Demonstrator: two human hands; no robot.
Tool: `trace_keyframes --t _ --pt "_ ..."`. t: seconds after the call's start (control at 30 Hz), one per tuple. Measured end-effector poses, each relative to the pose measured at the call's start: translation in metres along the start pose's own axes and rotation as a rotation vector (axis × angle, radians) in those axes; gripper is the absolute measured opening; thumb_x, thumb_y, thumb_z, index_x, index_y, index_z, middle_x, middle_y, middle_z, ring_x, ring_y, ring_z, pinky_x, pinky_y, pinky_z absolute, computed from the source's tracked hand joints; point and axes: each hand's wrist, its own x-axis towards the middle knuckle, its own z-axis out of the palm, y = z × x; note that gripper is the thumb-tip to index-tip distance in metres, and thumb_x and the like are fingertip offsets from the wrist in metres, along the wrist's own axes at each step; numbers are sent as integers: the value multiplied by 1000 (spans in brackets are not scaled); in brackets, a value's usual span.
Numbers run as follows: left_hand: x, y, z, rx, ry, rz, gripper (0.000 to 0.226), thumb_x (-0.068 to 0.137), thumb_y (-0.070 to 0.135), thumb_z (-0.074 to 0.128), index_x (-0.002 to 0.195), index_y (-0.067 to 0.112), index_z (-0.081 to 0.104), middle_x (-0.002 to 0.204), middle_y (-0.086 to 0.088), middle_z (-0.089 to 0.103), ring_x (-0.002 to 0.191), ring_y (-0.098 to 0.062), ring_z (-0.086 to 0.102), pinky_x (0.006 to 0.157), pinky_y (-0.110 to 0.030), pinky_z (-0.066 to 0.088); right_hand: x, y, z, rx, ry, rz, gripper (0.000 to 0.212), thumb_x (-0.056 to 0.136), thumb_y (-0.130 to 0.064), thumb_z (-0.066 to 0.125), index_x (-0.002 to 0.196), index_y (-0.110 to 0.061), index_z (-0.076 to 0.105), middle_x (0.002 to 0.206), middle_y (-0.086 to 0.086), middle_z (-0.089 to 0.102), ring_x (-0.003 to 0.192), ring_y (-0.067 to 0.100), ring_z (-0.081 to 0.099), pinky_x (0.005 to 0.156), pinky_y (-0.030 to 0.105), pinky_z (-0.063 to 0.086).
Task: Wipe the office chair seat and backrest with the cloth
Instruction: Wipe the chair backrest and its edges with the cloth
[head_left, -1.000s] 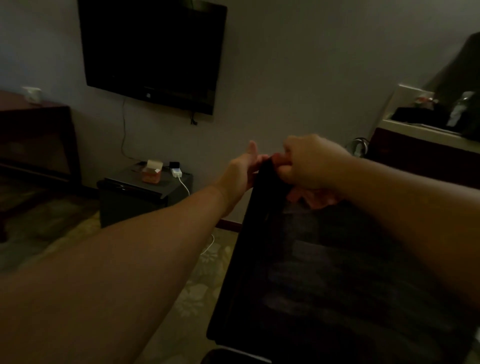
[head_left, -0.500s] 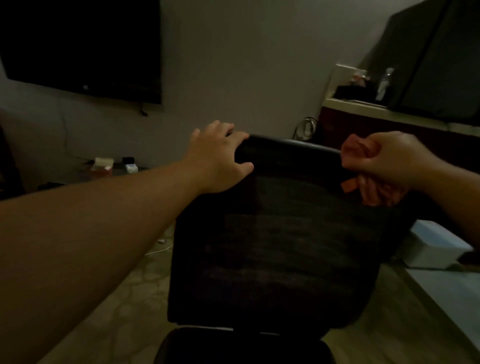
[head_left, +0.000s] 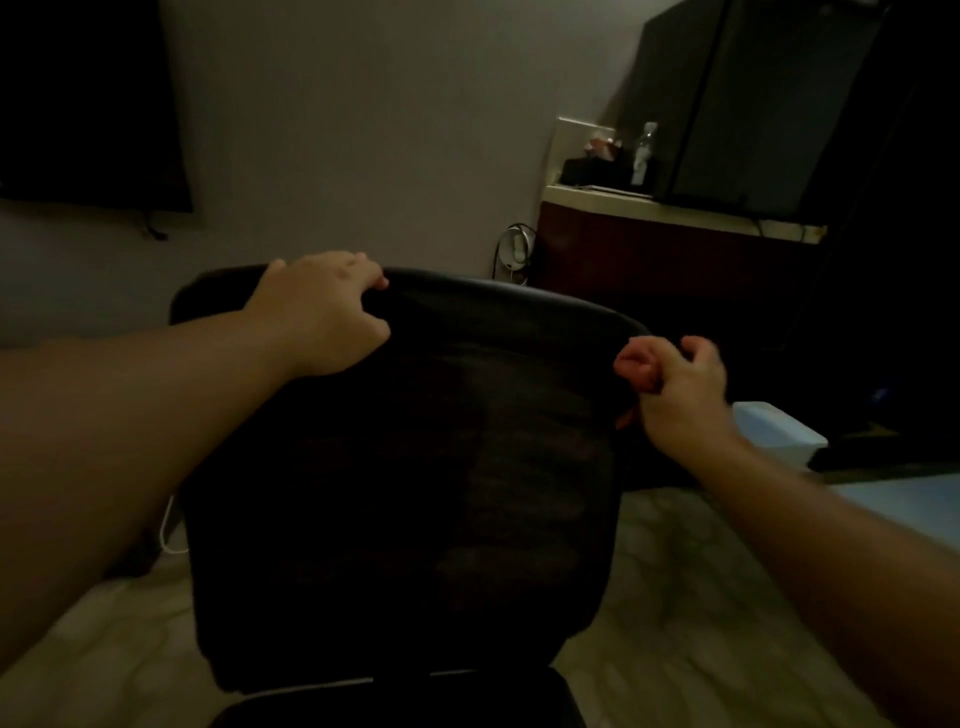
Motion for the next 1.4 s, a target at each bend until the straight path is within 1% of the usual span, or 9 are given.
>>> trace_keyframes --t 0.13,0.33,0.47,0.57,0.73,0.9,1.03,1.23,1.4 --pt "0 -4 5 -31 19 -6 62 92 45 63 151 34 48 170 3 31 155 -21 30 126 -58 18 -12 6 39 182 56 45 82 92 1 62 148 -51 32 162 5 23 141 36 41 112 57 47" --pt "2 -1 10 -16 50 2 62 91 48 61 149 33 49 168 1 34 153 -23 32 125 -60 19 1 -3 1 -3 -167 172 90 91 0 70 152 -52 27 126 -1 49 98 31 61 57 43 59" --pt "-3 1 8 -35 55 -6 67 84 55 56 146 32 52 166 -1 38 151 -24 36 124 -61 22 -4 -24 3 531 62 331 23 102 -15 63 112 -35 68 115 -6 67 106 25 65 77 47 65" --pt "-6 -2 5 -70 32 -8 64 90 50 61 151 33 50 169 1 33 155 -22 29 127 -59 14 -10 -31 13 674 180 423 24 99 -12 60 104 -34 70 111 -1 67 104 25 65 79 43 63" --pt "-6 -5 -1 -120 0 -6 63 94 42 66 154 35 49 172 5 26 159 -19 19 129 -55 7 -8 -17 2 447 245 88 42 100 -14 61 137 -34 54 120 -5 61 102 16 62 76 35 60" --pt "-2 -9 0 -139 -19 4 64 93 45 65 154 37 48 173 6 24 160 -17 16 129 -56 6 0 -11 -14 -90 -22 135 42 97 -9 67 127 -35 52 111 0 60 89 24 67 62 44 63" --pt "-2 -11 2 -140 -19 20 67 89 49 62 154 38 48 173 6 25 160 -18 16 129 -57 9 7 -29 -16 290 -204 439 27 101 -8 68 126 -15 59 113 6 68 87 29 72 44 34 60" --pt "-2 -14 0 -139 -27 25 64 94 45 65 155 38 46 173 6 25 161 -19 16 129 -57 11 11 -34 -34 -44 -420 447 20 95 6 70 112 0 64 90 17 73 68 25 74 60 34 62" --pt "0 -15 1 -153 -27 35 71 85 53 62 153 38 49 172 4 29 159 -21 20 128 -57 17 15 -34 -34 261 -432 577 27 97 12 61 124 10 61 121 29 68 104 41 73 78 36 66"
